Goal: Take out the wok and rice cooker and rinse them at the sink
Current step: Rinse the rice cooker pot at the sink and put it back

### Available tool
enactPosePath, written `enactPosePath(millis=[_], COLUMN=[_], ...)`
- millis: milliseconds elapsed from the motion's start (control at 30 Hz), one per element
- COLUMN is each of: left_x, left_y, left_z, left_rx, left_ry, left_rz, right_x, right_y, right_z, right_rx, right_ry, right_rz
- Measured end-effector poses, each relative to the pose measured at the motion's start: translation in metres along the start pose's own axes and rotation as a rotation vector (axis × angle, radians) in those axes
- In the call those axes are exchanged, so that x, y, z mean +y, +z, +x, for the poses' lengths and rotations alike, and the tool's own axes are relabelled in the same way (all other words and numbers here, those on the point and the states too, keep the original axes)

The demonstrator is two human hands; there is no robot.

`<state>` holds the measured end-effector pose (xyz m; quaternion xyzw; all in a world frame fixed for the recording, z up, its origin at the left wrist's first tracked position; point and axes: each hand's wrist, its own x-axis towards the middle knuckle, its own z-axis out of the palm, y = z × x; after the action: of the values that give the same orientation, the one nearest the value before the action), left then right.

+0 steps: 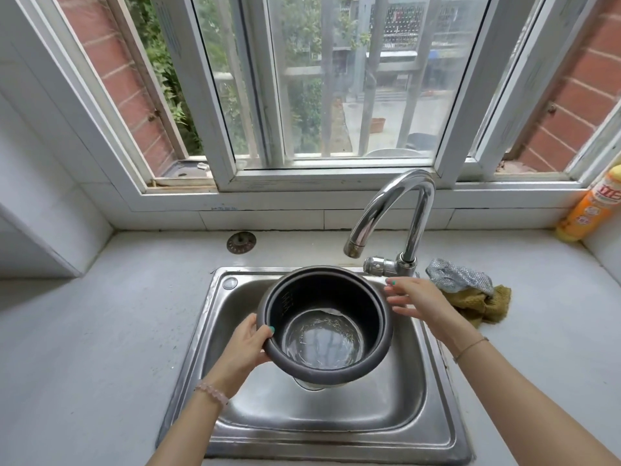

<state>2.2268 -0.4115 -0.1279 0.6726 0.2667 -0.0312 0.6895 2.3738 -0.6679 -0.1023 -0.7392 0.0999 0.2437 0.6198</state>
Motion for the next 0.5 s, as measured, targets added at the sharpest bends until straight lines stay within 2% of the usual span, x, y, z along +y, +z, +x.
enactPosePath(millis=[233, 500], left_x=[-0.016, -0.019], left_y=[-0.021, -0.025], left_z=[-0.003, -0.01], left_rx=[0.034, 0.015], left_ry=[-0.031, -0.026], left_rz=[-0.113, -0.186], right_x=[0.0, 0.0], right_y=[0.027, 0.045], right_z=[0.032, 0.051], right_rx=[0.155, 0.259], right_ry=[-0.393, -0.458], right_rz=[-0.509, -0.663])
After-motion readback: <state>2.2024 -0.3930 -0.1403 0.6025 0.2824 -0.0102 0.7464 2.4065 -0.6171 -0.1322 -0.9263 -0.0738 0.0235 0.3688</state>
